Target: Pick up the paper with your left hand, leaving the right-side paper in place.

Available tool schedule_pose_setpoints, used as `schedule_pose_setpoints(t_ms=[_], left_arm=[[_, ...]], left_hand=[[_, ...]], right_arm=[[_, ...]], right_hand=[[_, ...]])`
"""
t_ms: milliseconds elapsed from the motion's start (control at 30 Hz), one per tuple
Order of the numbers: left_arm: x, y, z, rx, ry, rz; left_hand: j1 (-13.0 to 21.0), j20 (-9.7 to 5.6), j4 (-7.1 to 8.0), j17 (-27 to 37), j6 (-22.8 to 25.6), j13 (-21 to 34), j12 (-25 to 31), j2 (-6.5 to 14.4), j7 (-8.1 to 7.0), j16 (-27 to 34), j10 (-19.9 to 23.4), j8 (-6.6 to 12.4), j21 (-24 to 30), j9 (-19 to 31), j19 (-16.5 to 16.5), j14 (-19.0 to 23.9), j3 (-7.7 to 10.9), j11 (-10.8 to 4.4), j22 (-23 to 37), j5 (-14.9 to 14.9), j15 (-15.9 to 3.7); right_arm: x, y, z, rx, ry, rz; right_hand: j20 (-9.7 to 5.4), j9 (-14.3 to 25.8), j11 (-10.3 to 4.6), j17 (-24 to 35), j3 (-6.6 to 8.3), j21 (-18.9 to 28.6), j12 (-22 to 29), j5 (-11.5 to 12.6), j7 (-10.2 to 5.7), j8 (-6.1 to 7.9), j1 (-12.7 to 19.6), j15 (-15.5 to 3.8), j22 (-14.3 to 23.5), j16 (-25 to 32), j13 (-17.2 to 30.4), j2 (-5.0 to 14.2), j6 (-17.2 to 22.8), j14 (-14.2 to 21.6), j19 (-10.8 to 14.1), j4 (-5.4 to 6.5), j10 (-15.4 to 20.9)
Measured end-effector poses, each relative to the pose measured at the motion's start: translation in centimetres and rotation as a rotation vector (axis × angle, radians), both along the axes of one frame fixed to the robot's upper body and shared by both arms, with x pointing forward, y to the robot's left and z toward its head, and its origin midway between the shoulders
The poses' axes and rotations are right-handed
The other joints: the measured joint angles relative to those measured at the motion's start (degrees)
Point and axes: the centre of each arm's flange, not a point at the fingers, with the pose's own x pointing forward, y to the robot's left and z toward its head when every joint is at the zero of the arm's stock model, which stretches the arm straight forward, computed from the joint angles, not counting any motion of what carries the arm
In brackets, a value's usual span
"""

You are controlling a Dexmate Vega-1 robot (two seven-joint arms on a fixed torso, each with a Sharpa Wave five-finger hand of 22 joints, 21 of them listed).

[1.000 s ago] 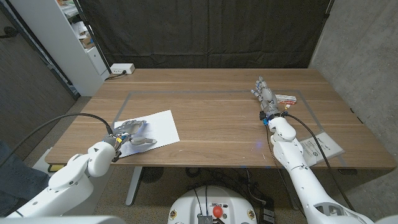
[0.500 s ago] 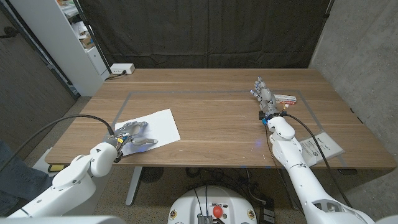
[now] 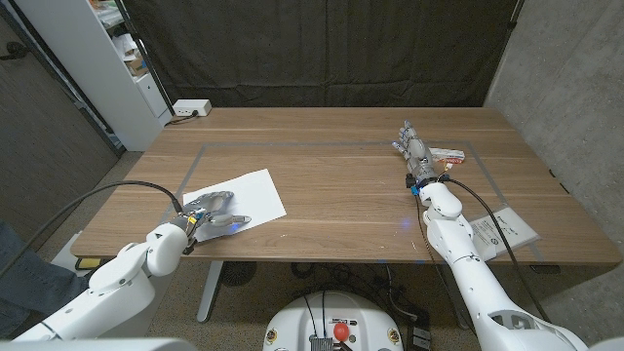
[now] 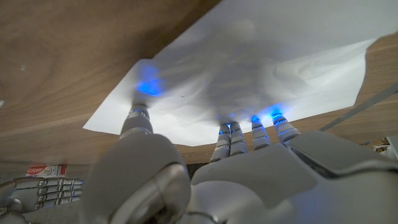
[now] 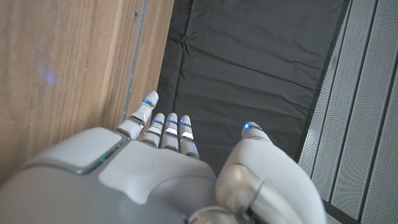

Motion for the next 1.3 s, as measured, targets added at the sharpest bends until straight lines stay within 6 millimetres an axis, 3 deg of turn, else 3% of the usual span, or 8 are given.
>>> schedule_pose_setpoints(t_ms=[367,800,967,1133,1167,1300], left_arm=[[0.6,-0.2,-0.1,-0.013,0.009,-0.014],[0.9,-0.4,-0.2,-0.039,0.013,-0.025],[1.0,-0.6,-0.3,-0.046,0.014,-0.025],[0.9,-0.8,-0.2,-0.051,0.006,-0.019],[0.8,-0.9,-0.1,-0.053,0.003,-0.019],[0.7,-1.1,0.1,-0.054,-0.006,-0.008]], left_hand=[[2.3,0.07,-0.48,-0.2,2.8,-0.1,0.6,1.7,-0.38,0.7,3.2,0.57,0.7,0.0,5.0,3.4,0.48,-0.29,0.0,0.2,-1.05],[7.2,-0.14,-1.52,-0.3,7.0,-0.3,1.6,3.6,-0.99,1.2,6.0,1.25,2.0,0.0,5.5,9.4,1.54,-1.21,-0.1,0.0,-1.89],[9.6,-0.23,-1.52,-0.3,8.8,-0.3,2.0,4.7,-1.24,1.2,7.1,1.32,2.4,0.0,5.9,10.7,1.54,-1.38,-0.3,-0.7,-1.36],[13.6,-0.94,-1.19,-0.3,11.1,-0.3,2.4,6.9,-1.94,1.6,10.1,1.4,2.4,0.1,9.0,13.4,1.86,-2.06,-0.3,-1.8,-2.41],[14.2,-1.68,-1.52,-0.3,11.8,-0.3,2.5,7.2,-2.13,1.6,11.1,1.67,2.4,0.2,9.7,14.5,2.83,-2.44,-0.3,-2.2,-3.08],[16.2,-2.19,-2.33,-0.3,13.7,-0.3,2.7,8.4,-2.66,1.6,14.0,1.77,2.5,0.3,12.4,17.1,4.26,-3.56,-0.3,-3.6,-4.19]], right_arm=[[0.0,-0.2,-0.2,0.006,0.003,-0.005],[0.2,-0.3,-0.5,0.011,0.009,-0.006],[0.3,-0.3,-0.5,0.012,0.007,-0.003],[0.3,-0.3,-0.5,0.015,0.005,0.0],[0.3,-0.4,-0.5,0.017,0.004,0.001],[0.3,-0.5,-0.5,0.019,0.002,0.003]], right_hand=[[0.0,0.0,0.0,0.0,0.0,0.0,0.0,0.0,0.0,0.0,0.0,0.21,0.0,0.0,0.0,0.0,0.0,0.2,0.0,0.0,0.0],[-0.01,0.0,0.0,0.0,0.0,-0.6,0.0,0.0,-0.21,0.0,-0.3,0.21,0.0,-0.3,0.0,0.32,0.2,0.2,0.0,0.0,0.0],[-0.01,0.0,0.0,0.0,0.0,-0.6,0.0,0.0,-0.21,0.0,-0.3,0.21,0.0,-0.3,0.0,0.3,0.2,0.2,0.0,0.0,0.0],[-0.01,0.0,0.0,0.0,0.01,-0.8,0.0,0.0,-0.21,0.0,-0.3,0.21,0.0,-0.3,0.0,0.3,0.2,0.2,0.0,0.01,0.0],[-0.01,0.0,0.0,0.0,0.0,-0.8,0.0,0.0,-0.21,0.0,-0.3,0.21,0.0,-0.3,0.0,0.3,0.2,0.2,0.0,0.0,0.0],[0.2,0.0,0.0,0.0,0.0,-1.0,0.0,0.0,-0.21,0.0,-0.3,0.21,0.0,-0.3,0.0,0.3,0.2,0.2,0.2,0.01,0.0]])
